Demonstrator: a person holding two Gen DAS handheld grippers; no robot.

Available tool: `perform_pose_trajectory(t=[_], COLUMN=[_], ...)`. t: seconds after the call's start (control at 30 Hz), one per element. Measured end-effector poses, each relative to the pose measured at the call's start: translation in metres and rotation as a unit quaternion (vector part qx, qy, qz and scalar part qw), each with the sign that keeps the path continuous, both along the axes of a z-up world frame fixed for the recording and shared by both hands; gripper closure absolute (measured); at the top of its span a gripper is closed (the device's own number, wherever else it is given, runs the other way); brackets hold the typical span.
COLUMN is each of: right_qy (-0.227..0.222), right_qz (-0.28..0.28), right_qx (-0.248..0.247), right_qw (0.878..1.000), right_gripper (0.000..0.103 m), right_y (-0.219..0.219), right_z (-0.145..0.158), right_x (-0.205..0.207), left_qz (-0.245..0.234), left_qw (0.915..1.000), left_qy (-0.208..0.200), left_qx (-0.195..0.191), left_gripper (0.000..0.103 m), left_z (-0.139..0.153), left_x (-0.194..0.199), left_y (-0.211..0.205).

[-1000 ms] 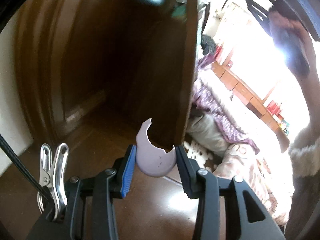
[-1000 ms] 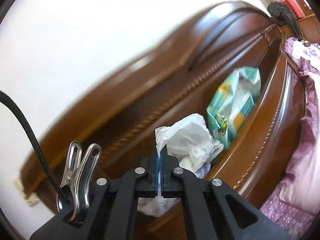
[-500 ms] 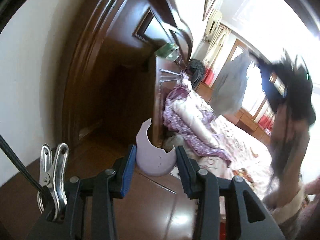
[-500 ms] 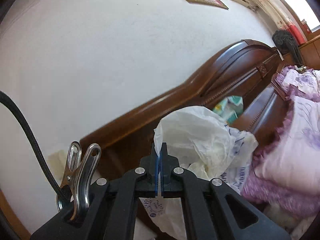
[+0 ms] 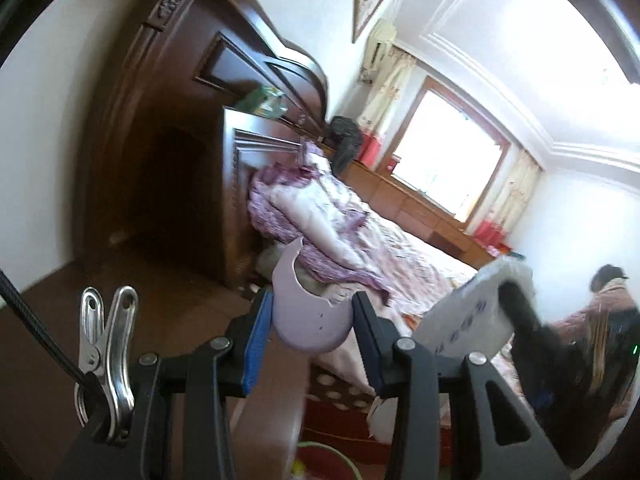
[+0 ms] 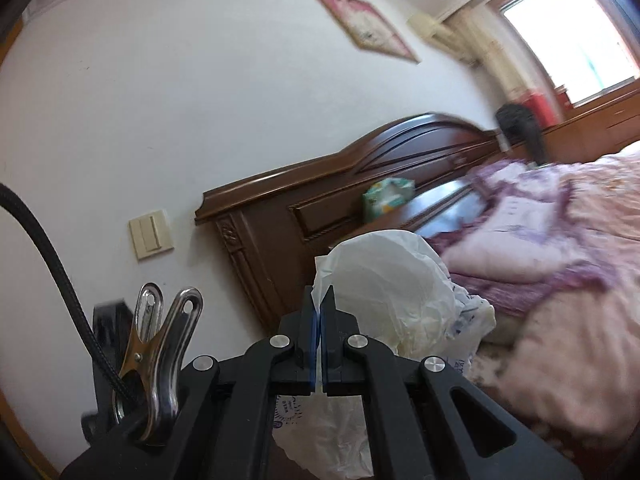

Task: Collect trash
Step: 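Carry the white piece and white bag with both grippers toward the red bin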

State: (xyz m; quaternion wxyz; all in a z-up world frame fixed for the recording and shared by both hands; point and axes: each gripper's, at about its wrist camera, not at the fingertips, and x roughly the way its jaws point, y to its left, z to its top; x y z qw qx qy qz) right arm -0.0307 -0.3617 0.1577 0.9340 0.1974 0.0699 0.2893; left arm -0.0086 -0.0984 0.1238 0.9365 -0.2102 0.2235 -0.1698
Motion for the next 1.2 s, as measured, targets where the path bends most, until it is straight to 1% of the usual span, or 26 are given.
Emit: perform_pose_trajectory(t=[0.07,0.1,0.17,0.23,0.33,0.4,0.47,0.53,0.57,0.63,0.73,0.87,0.97,1.07,1.2], right_qy=[-0.006,-0.004,-0.005,-0.007,0.001,0.002,0.005,0.018,0.023,0.026,0.036,0.041,0.040,0.047,0.048], right_qz=[-0.011,-0.007,-0.012,-0.023,-0.036,-0.045,-0.052,-0.066,-0.071,-0.077,-0.100,-0.128,-0.149,-0.154,-0.154], right_qx=[-0.005,-0.009,-0.019,-0.029,-0.024,-0.017,-0.022,-0.032,-0.031,-0.026,-0.039,-0.043,-0.036,-0.019,-0.015], right_qw=[1.000,1.000,1.000,0.999,0.999,0.999,0.998,0.997,0.997,0.996,0.994,0.990,0.987,0.987,0.987], right_gripper=[0.101,0.101,0.101,0.101,0.101,0.101,0.101,0.101,0.101,0.101,0.101,0.101,0.101,0.101,0.101], right_y=[-0.005,-0.007,-0.010,-0.013,-0.026,-0.038,-0.047,-0.058,-0.063,-0.080,-0.098,-0.124,-0.142,-0.152,-0.156], right_z=[-0.002,-0.003,-0.003,-0.003,-0.008,-0.011,-0.015,-0.019,-0.021,-0.024,-0.026,-0.027,-0.028,-0.033,-0.036], right_x=[-0.021,-0.032,-0.046,-0.051,-0.061,-0.071,-0.076,-0.078,-0.081,-0.091,-0.104,-0.126,-0.143,-0.150,-0.158], left_qz=[-0.001,-0.003,-0.012,-0.027,-0.039,-0.051,-0.067,-0.083,-0.097,-0.105,-0.130,-0.162,-0.190,-0.213,-0.225], left_qw=[1.0000,1.0000,0.9999,0.9995,0.9992,0.9987,0.9977,0.9965,0.9952,0.9944,0.9912,0.9867,0.9818,0.9769,0.9737], left_qy=[-0.001,-0.004,-0.006,-0.003,0.000,-0.001,-0.004,-0.007,-0.012,-0.013,-0.011,-0.010,0.001,0.009,0.034], left_qx=[-0.001,-0.001,-0.007,-0.015,-0.008,-0.004,-0.008,-0.012,-0.009,-0.012,-0.021,-0.004,-0.003,-0.011,-0.012], left_gripper=[0.061,0.061,0.061,0.060,0.060,0.060,0.060,0.060,0.060,0.060,0.060,0.060,0.060,0.060,0.060], left_z=[0.003,0.005,0.005,0.004,0.002,0.003,0.003,0.003,0.004,0.007,0.008,0.006,-0.002,-0.010,-0.024], left_x=[-0.008,-0.012,-0.019,-0.023,-0.026,-0.029,-0.032,-0.035,-0.036,-0.041,-0.046,-0.060,-0.068,-0.076,-0.071], left_y=[-0.005,-0.008,-0.013,-0.021,-0.036,-0.051,-0.065,-0.081,-0.092,-0.107,-0.125,-0.159,-0.179,-0.196,-0.210])
